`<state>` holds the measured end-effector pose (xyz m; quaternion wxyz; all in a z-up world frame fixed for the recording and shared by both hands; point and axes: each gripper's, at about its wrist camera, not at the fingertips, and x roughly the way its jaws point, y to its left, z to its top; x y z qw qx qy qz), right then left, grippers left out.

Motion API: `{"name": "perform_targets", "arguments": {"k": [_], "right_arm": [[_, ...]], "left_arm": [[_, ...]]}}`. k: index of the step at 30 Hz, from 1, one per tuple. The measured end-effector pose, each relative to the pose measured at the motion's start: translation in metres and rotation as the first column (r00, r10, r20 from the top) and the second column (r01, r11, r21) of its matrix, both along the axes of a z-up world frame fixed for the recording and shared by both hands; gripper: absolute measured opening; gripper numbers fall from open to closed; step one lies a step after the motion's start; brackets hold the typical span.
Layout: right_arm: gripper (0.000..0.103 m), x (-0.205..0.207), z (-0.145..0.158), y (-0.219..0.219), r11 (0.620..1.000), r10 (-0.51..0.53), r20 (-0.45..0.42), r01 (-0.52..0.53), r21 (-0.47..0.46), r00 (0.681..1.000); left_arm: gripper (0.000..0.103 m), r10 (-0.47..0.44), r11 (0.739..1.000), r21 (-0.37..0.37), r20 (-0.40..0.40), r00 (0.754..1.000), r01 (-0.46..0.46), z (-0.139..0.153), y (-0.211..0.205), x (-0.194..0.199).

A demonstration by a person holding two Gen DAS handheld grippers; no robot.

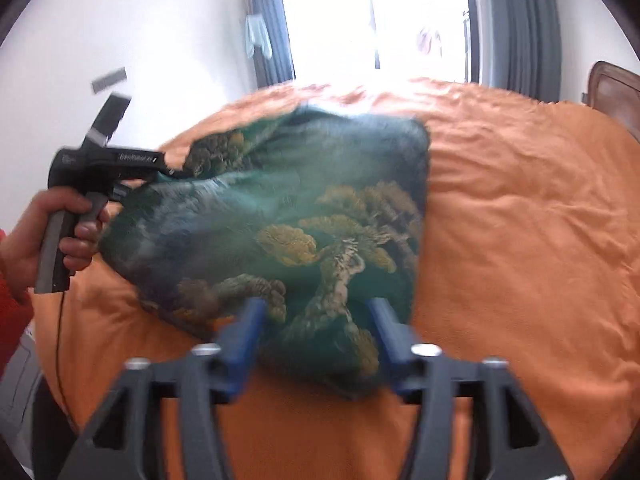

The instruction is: Fold large clothes

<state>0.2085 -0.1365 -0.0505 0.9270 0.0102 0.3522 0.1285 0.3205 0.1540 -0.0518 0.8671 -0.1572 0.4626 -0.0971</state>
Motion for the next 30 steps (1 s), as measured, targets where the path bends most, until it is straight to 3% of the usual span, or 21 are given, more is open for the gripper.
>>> {"name": "perform_targets", "arguments": {"k": [3, 6, 9, 11, 14, 17, 19, 20, 25, 27, 30], "right_arm": [[0.079, -0.051, 0.019, -0.030, 0.998, -0.011, 0.088, 0.006, 0.055, 0.996], [0.079, -0.080, 0.016, -0.055, 0.999, -0.032, 0.069, 0.030, 0.038, 0.997], [0.079, -0.074, 0.006, -0.063, 0.998, -0.045, 0.015, 0.045, 0.032, 0.999], [0.079, -0.057, 0.001, -0.064, 0.998, -0.050, -0.013, 0.050, 0.036, 0.999], [0.079, -0.051, 0.006, -0.058, 0.996, -0.036, -0.001, 0.036, 0.086, 0.999], [0.079, -0.036, 0.015, -0.054, 0.991, -0.011, -0.001, 0.011, 0.131, 1.000], [0.079, -0.017, 0.018, -0.057, 0.989, 0.006, -0.027, -0.002, 0.145, 1.000], [0.079, -0.008, 0.018, -0.060, 0.989, 0.010, -0.041, -0.004, 0.151, 0.999], [0.079, 0.054, 0.003, -0.080, 0.978, 0.056, -0.125, -0.029, 0.208, 0.991], [0.079, 0.085, -0.016, -0.083, 0.969, 0.082, -0.198, -0.032, 0.244, 0.977], [0.079, 0.128, -0.056, -0.084, 0.926, 0.149, -0.309, -0.022, 0.377, 0.939]], "left_arm": [[0.093, 0.004, 0.998, -0.066, 0.069, 0.998, 0.001, 0.028, 0.029, -0.040], [0.094, -0.008, 0.986, -0.166, 0.088, 0.996, 0.023, 0.039, 0.051, -0.065], [0.094, -0.013, 0.947, -0.318, 0.083, 0.996, 0.039, 0.043, 0.058, -0.059], [0.094, -0.015, 0.929, -0.368, 0.082, 0.997, 0.044, 0.045, 0.048, -0.044], [0.094, -0.052, 0.943, -0.326, 0.031, 0.998, 0.059, 0.034, 0.021, -0.013], [0.094, -0.073, 0.975, -0.217, -0.107, 0.992, 0.048, -0.005, -0.001, 0.008], [0.099, -0.064, 0.988, -0.149, -0.171, 0.983, 0.038, -0.036, -0.010, 0.010], [0.103, -0.051, 0.990, -0.139, -0.179, 0.983, 0.026, -0.045, -0.009, 0.009], [0.102, -0.049, 0.988, -0.151, -0.183, 0.982, 0.021, -0.065, -0.006, 0.009], [0.103, -0.063, 0.987, -0.160, -0.186, 0.980, 0.033, -0.070, -0.007, 0.014], [0.103, -0.077, 0.983, -0.177, -0.182, 0.980, 0.045, -0.076, -0.007, 0.021]]}}
